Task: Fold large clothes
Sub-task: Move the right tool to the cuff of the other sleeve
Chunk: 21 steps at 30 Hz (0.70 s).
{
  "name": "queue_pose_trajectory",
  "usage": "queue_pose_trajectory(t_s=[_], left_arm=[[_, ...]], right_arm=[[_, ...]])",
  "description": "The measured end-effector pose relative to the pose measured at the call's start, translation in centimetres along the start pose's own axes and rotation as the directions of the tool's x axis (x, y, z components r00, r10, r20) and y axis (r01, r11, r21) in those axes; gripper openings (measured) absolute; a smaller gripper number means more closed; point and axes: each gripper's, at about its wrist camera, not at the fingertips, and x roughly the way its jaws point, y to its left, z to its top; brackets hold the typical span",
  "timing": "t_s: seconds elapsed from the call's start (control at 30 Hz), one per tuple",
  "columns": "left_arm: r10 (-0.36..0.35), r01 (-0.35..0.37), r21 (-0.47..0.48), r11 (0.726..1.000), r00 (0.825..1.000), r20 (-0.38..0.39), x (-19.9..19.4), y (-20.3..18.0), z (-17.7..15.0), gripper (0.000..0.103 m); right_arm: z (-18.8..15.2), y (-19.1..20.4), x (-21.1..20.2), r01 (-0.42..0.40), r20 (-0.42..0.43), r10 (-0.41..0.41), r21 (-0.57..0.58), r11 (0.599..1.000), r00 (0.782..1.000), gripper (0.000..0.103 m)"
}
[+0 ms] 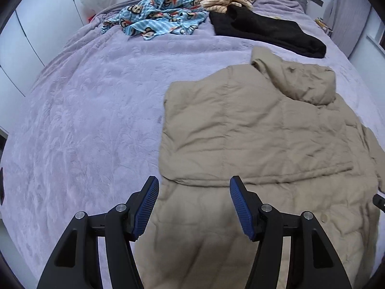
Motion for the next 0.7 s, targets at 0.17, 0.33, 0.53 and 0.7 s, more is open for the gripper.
queue_pose_trajectory(t_s=[0.17,0.33,0.53,0.7], left_arm=[[-0.012,0.012,0.006,1.0,1.0,0.028,-3.1,-4.1,-2.5,0.103],[-0.019,0.019,-0.013,1.0,1.0,-0.012,-4.3,-6.4,-4.2,0.103],[-0.026,0.028,0.026,0.999,0.998,-0.05,-5.3,-7.4,-5.3,0.103],[-0.072,0.075,0.071,0.995,0.996,-0.044,-6.3,-7.6,-5.7,0.103]], right_arm=[[-1.0,-0.7,-1.7,-0.041,-0.035,0.042,0.022,0.999,0.998,0.051],[-2.3,-1.9,-2.4,-0.051,-0.079,0.053,0.035,0.998,0.995,0.054],[-3.6,-3.2,-3.5,-0.042,-0.093,0.049,0.075,0.996,0.995,0.065],[-4.6,-3.3,-5.0,-0.052,-0.061,0.06,0.123,0.991,0.996,0.082]])
